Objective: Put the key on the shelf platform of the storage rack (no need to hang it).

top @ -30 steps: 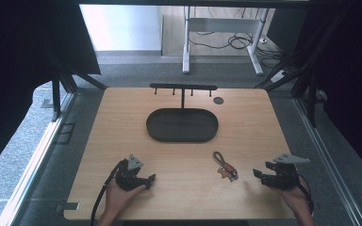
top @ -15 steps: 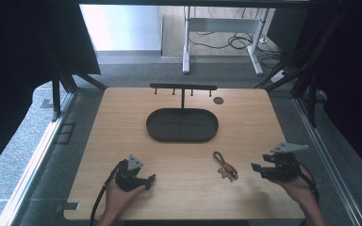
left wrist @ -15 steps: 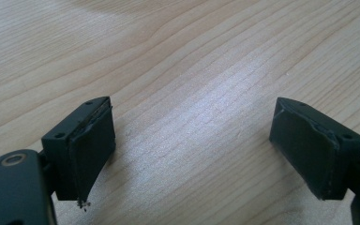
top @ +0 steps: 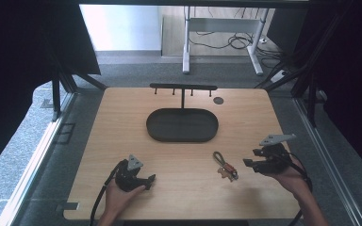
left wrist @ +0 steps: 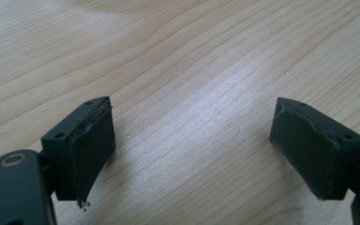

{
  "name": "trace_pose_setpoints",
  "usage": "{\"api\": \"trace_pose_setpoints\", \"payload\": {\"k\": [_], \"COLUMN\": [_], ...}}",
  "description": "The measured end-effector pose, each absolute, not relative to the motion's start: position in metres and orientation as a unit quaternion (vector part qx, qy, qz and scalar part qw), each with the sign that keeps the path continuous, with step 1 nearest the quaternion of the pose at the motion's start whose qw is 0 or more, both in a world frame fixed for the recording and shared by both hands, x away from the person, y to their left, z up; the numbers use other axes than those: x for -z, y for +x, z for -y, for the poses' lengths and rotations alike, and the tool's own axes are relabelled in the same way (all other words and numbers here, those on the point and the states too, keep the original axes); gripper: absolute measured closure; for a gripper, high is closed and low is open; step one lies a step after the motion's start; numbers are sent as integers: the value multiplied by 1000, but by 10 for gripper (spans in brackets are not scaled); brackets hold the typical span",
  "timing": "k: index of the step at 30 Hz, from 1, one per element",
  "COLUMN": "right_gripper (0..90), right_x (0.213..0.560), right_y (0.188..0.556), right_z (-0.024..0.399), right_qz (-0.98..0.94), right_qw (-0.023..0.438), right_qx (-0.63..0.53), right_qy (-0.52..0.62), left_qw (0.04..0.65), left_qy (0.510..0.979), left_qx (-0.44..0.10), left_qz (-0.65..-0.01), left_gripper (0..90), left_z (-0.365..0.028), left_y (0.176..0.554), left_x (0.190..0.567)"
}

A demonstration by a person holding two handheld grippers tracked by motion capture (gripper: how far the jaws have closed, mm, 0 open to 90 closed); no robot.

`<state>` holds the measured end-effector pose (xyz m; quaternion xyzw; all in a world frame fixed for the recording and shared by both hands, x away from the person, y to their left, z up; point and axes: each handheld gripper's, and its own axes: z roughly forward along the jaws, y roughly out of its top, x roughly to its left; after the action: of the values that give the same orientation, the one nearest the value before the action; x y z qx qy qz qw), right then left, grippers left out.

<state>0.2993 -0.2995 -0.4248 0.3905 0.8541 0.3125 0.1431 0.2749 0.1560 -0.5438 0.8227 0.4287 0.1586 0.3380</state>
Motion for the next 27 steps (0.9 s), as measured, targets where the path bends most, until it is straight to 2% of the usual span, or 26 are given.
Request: {"api": "trace_pose_setpoints", "payload": {"k": [27], "right_gripper": [446], "right_x": [436], "right_y": [318], "right_z": [241], "right_qz": [-903], "right_qw": [97], "right_qx": [-243], "right_qy": [341], "left_qw": [338], "left_qy": [825], "left_qx": [-157], "left_qz": [-425], "left_gripper": [144], "left_z": [-157], "left_y": [276], "left_x": [544]}}
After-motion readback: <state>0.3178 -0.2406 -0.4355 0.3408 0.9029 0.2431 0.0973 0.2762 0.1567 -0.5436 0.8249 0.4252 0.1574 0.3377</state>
